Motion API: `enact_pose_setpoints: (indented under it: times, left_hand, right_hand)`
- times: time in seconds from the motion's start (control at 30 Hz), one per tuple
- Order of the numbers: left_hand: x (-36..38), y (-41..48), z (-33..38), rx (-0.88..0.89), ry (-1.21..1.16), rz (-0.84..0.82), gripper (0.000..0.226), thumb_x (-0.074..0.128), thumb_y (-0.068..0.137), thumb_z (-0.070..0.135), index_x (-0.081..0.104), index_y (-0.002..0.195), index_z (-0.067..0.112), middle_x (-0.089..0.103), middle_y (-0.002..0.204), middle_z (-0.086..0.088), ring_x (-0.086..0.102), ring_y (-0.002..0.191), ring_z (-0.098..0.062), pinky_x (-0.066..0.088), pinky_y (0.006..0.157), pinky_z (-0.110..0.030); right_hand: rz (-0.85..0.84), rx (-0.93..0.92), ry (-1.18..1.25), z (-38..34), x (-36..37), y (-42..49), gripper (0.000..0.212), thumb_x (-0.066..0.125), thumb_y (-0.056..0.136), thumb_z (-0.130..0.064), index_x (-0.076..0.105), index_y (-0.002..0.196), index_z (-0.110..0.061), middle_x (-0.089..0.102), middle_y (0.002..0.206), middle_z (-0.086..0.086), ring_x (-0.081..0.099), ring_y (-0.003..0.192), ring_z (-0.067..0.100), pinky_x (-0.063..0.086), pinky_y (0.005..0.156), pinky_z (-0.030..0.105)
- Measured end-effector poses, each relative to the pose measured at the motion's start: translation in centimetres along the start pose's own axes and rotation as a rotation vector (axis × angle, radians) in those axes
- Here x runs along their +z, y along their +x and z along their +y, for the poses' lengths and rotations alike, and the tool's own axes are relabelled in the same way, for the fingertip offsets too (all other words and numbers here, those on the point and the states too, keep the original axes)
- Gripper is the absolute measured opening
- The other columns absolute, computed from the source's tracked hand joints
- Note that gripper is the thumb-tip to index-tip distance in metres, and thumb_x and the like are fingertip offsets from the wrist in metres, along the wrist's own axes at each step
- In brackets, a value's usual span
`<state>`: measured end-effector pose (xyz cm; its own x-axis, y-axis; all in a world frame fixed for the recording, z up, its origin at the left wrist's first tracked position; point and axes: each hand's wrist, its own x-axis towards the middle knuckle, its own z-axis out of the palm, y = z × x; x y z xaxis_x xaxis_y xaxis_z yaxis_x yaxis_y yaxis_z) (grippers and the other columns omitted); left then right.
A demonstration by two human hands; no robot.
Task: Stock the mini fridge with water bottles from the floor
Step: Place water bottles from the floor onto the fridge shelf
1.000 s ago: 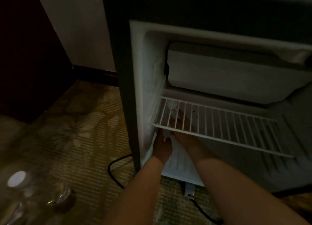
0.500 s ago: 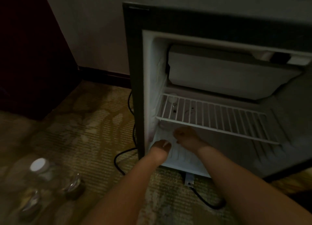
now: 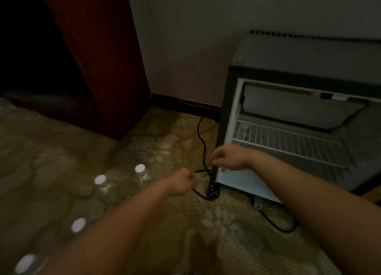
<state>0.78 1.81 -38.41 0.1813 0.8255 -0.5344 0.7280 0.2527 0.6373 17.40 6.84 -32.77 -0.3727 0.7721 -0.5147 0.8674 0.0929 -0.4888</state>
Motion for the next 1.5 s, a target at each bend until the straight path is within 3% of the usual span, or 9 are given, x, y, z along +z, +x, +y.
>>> enact_pose_setpoints:
  times: [0.23,0.33,0.5,0.67,0.93,1.1,1.23,1.33,1.5]
  left_hand:
    - [-6.2,-8.5,-4.2,-0.006,0.098,0.207,0.030,0.049,0.095,0.022,0.062,0.115,0.005,0.063,0.116,-0.015,0.059,0.107,-0.028,0.046,0.092,-0.032]
    - [-7.6,-9.9,-7.3,-0.054,0.108,0.230,0.025,0.052,0.093,0.023,0.066,0.105,0.006,0.063,0.102,-0.010,0.059,0.096,-0.025,0.043,0.080,-0.029]
    - [-7.6,-8.6,-11.5,-0.099,0.050,0.229,0.013,0.051,0.093,0.021,0.061,0.089,0.014,0.059,0.093,-0.006,0.056,0.088,-0.020,0.043,0.079,-0.032]
    - [-5.4,-5.6,-14.4,-0.168,-0.021,0.210,0.030,0.039,0.096,0.020,0.056,0.120,0.012,0.059,0.120,-0.009,0.055,0.104,-0.021,0.045,0.093,-0.034]
    - [-2.7,-1.1,-16.6,-0.096,-0.381,0.284,0.064,0.057,0.091,0.017,0.025,0.147,0.013,0.039,0.147,-0.008,0.040,0.134,-0.023,0.032,0.109,-0.029]
    - [-1.7,-0.5,-17.0,-0.078,-0.467,0.309,0.078,0.061,0.087,0.008,0.012,0.148,0.013,0.040,0.143,-0.005,0.040,0.125,-0.012,0.027,0.083,-0.005]
    - [-0.6,-1.1,-17.5,0.019,-0.525,0.333,0.079,0.062,0.084,-0.004,0.016,0.147,0.011,0.040,0.144,-0.006,0.039,0.127,-0.010,0.033,0.089,-0.004]
    - [-0.4,-1.9,-17.7,0.021,-0.516,0.305,0.077,0.062,0.083,-0.004,0.018,0.142,0.019,0.043,0.128,0.007,0.042,0.118,-0.003,0.034,0.076,0.009]
    - [-0.3,-3.3,-17.0,-0.024,-0.532,0.184,0.074,0.065,0.084,0.006,0.025,0.145,0.019,0.045,0.123,0.005,0.042,0.110,-0.006,0.041,0.064,0.005]
  right_hand:
    - [-0.025,-0.129,-0.095,-10.4,3.5,-2.4,0.032,0.050,0.096,-0.021,0.056,0.126,-0.012,0.059,0.121,0.006,0.062,0.103,0.020,0.049,0.087,0.030]
    - [-0.031,-0.162,-0.176,-14.0,5.5,-1.7,0.033,0.050,0.095,-0.020,0.056,0.126,-0.010,0.060,0.122,0.010,0.062,0.105,0.022,0.047,0.085,0.030]
    - [0.011,-0.190,-0.367,-16.6,8.9,1.8,0.033,0.053,0.091,-0.019,0.059,0.121,-0.007,0.059,0.124,0.012,0.057,0.111,0.028,0.047,0.090,0.035]
    - [0.055,-0.183,-0.393,-16.1,11.8,7.0,0.045,0.054,0.090,-0.013,0.046,0.134,-0.011,0.049,0.136,0.012,0.050,0.121,0.027,0.045,0.094,0.034]
    - [-0.009,-0.216,-0.372,-13.2,15.3,12.0,0.063,0.049,0.091,-0.010,0.022,0.147,-0.023,0.041,0.144,0.015,0.045,0.128,0.033,0.041,0.104,0.041]
    - [0.054,-0.239,-0.388,-12.8,16.2,13.4,0.057,0.047,0.094,-0.013,0.023,0.145,-0.023,0.041,0.140,0.018,0.048,0.122,0.036,0.043,0.095,0.039]
    - [0.074,-0.217,-0.448,-12.9,16.5,13.3,0.036,0.045,0.094,-0.015,0.036,0.130,-0.015,0.042,0.131,0.020,0.051,0.115,0.038,0.044,0.090,0.040]
    - [0.056,-0.240,-0.553,-12.7,16.9,12.4,0.042,0.046,0.093,-0.014,0.031,0.132,-0.015,0.050,0.126,0.020,0.053,0.114,0.037,0.044,0.085,0.039]
    - [0.076,-0.238,-0.423,-11.1,16.5,9.6,0.038,0.047,0.095,-0.023,0.034,0.130,-0.014,0.058,0.120,0.019,0.056,0.111,0.034,0.045,0.084,0.037]
